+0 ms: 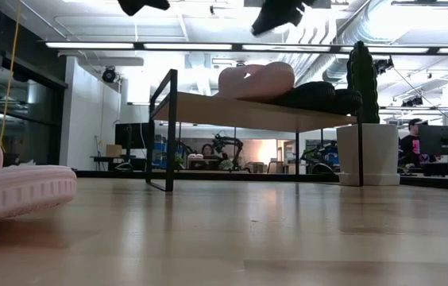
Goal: Pick and place slides into the shelf
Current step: Put the pink slide on the shelf
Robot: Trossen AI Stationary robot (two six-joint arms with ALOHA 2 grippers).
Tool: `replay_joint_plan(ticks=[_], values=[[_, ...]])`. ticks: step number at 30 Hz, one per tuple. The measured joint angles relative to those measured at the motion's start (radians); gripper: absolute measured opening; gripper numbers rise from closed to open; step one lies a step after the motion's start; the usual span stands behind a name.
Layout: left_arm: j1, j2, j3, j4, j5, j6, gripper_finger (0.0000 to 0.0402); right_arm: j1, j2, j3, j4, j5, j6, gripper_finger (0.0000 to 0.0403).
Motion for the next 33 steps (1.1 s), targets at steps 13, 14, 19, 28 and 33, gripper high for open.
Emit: replay_joint_plan(ticks=[13, 14, 19, 28, 33], values=[[0.0, 0.0, 0.0, -0.134, 0.036, -0.046, 0.0184, 0.018, 0.0, -0.003, 0.145, -0.266, -0.089, 0.0124], [0.0, 0.0, 0.0, -0.151, 0.062, -0.059, 0.0184, 0.018, 0.001, -0.003, 0.145, -0.282, -0.099, 0.0124], [-0.002, 0.0, 0.0, -0.2, 0.241, -0.153, 0.0184, 0.018, 0.001, -0.003, 0.145, -0.341, -0.155, 0.0124], [-0.131, -0.001, -0.049, -0.149, 0.308, -0.292, 0.0184, 0.019, 0.014, -0.004, 0.165, -0.351, -0.185, 0.0124], [-0.215, -0.001, -0.106, -0.03, 0.307, -0.38, 0.0184, 0.019, 0.057, -0.004, 0.16, -0.352, -0.182, 0.0124]])
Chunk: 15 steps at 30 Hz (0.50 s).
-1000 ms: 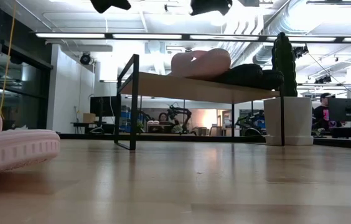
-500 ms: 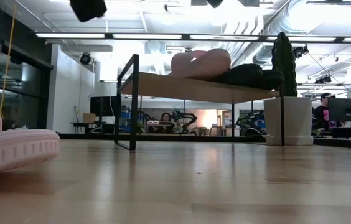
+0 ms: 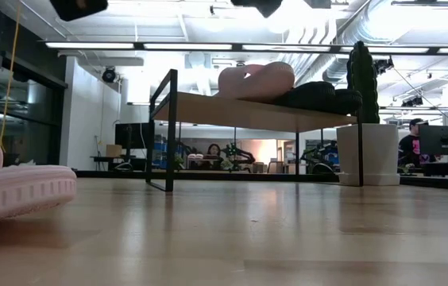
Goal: Pick and place slides into the shelf
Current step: Put the pink slide on the shelf
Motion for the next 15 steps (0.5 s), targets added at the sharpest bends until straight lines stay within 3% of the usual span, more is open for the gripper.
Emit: replay_joint_plan(ticks=[15], values=[[-0.128, 0.0, -0.222, 0.292, -0.083, -0.273, 0.0184, 0.029, 0.06, -0.001, 0.017, 0.086, 0.02, 0.0124]])
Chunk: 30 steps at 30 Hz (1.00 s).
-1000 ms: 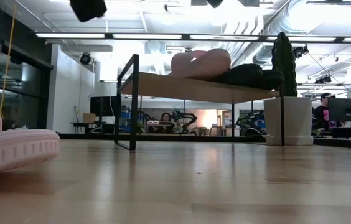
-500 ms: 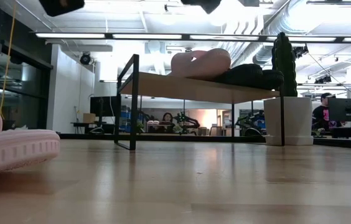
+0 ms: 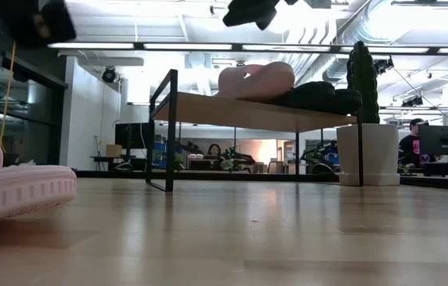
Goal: Pick and place slides into the shelf
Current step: Put the pink slide on the shelf
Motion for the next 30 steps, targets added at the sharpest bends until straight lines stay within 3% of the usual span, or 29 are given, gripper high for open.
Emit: replay_joint_plan(ticks=[6, 13, 22, 30], values=[[-0.014, 0.0, -0.112, 0.102, 0.037, -0.128, 0.0184, 0.025, 0.0, 0.0, -0.001, 0.0, 0.0, 0.0124], [-0.108, 0.0, -0.129, 0.108, 0.04, -0.262, 0.0184, 0.044, 0.0, 0.0, 0.005, 0.001, 0.037, 0.0124], [-0.3, 0.0, -0.129, 0.102, -0.142, -0.464, 0.0184, 0.1, 0.0, 0.0, 0.005, 0.004, 0.087, 0.0124], [-0.387, 0.001, -0.129, 0.1, -0.305, -0.563, 0.0184, 0.156, 0.009, 0.0, 0.005, 0.069, 0.135, 0.0124]])
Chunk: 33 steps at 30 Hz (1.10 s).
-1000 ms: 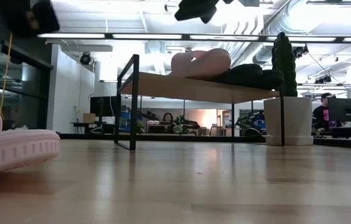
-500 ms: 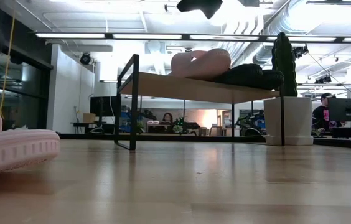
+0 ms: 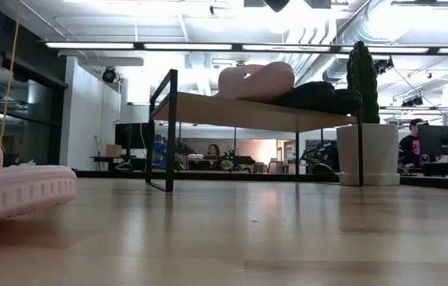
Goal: Pick and place slides into the shelf
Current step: Put the pink slide on the shelf
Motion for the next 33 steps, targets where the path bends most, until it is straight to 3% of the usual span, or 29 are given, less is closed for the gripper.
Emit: replay_joint_plan(ticks=[7, 13, 33], values=[[-0.026, 0.085, 0.0, 0.013, -0.025, -0.047, 0.0184, 0.037, 0.0, 0.0, 0.007, 0.042, 0.023, 0.0124], [-0.024, 0.137, 0.0, 0.12, -0.041, -0.042, 0.0184, 0.038, 0.0, 0.0, 0.008, 0.042, 0.023, 0.0124], [-0.031, 0.231, 0.0, 0.115, -0.048, -0.099, 0.0184, 0.038, 0.0, 0.0, 0.033, 0.041, 0.027, 0.0124]])
